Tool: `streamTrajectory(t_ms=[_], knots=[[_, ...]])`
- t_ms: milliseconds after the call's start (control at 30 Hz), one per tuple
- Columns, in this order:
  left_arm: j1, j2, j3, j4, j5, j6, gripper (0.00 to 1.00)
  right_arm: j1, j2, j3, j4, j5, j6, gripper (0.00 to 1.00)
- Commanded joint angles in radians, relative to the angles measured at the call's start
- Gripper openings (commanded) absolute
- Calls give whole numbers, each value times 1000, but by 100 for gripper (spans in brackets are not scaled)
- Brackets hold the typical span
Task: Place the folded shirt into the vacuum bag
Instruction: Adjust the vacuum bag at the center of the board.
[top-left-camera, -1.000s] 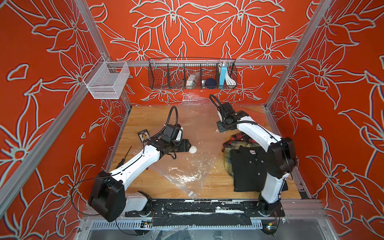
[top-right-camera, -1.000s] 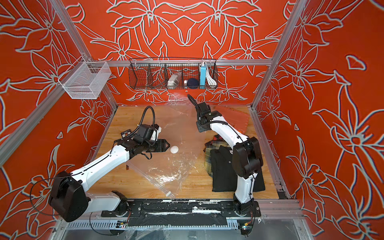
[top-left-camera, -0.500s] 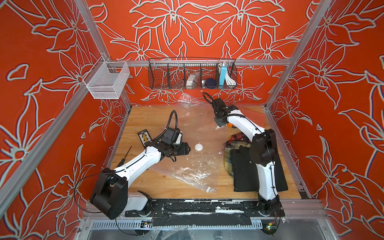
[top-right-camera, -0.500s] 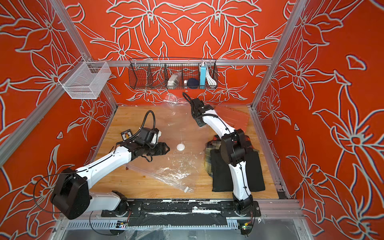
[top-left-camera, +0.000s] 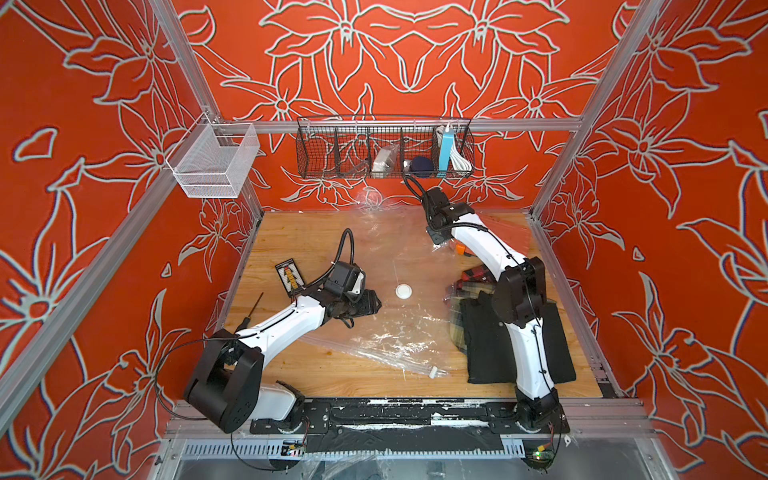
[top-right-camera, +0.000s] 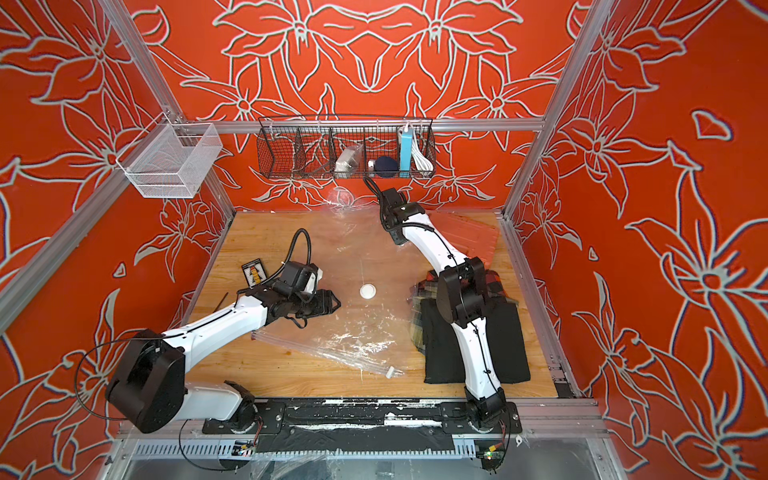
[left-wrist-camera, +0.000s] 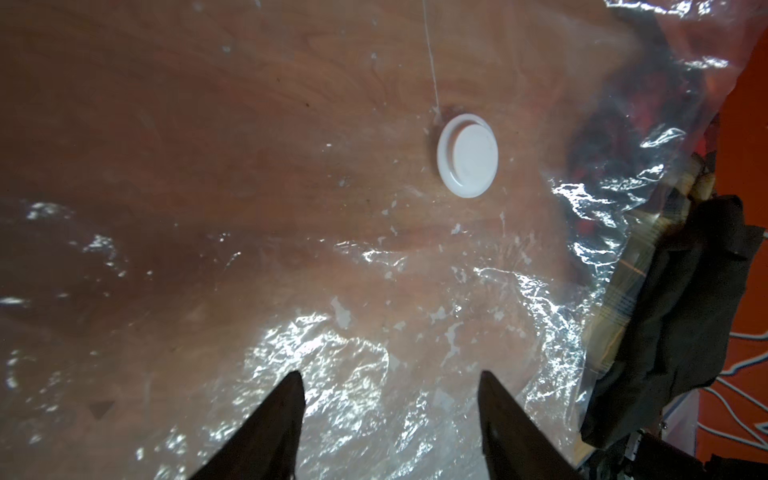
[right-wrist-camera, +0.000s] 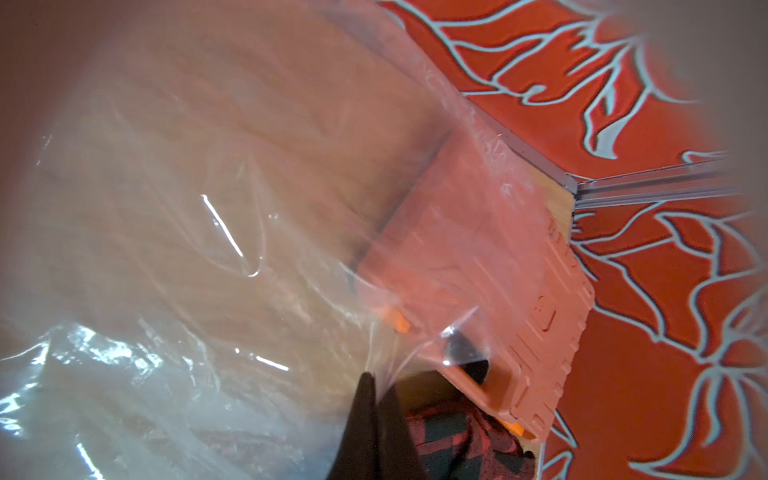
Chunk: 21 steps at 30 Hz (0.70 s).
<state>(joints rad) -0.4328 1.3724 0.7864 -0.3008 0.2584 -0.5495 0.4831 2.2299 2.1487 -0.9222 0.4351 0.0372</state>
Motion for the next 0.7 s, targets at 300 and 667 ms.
streamTrajectory(t_ms=[300, 667], knots=[[-29, 88, -178, 228, 66, -98, 64, -13, -161, -244, -13, -307, 277, 56], [-40, 93, -222, 265, 109, -115, 64, -86, -251, -503, 41, -377, 395, 78]])
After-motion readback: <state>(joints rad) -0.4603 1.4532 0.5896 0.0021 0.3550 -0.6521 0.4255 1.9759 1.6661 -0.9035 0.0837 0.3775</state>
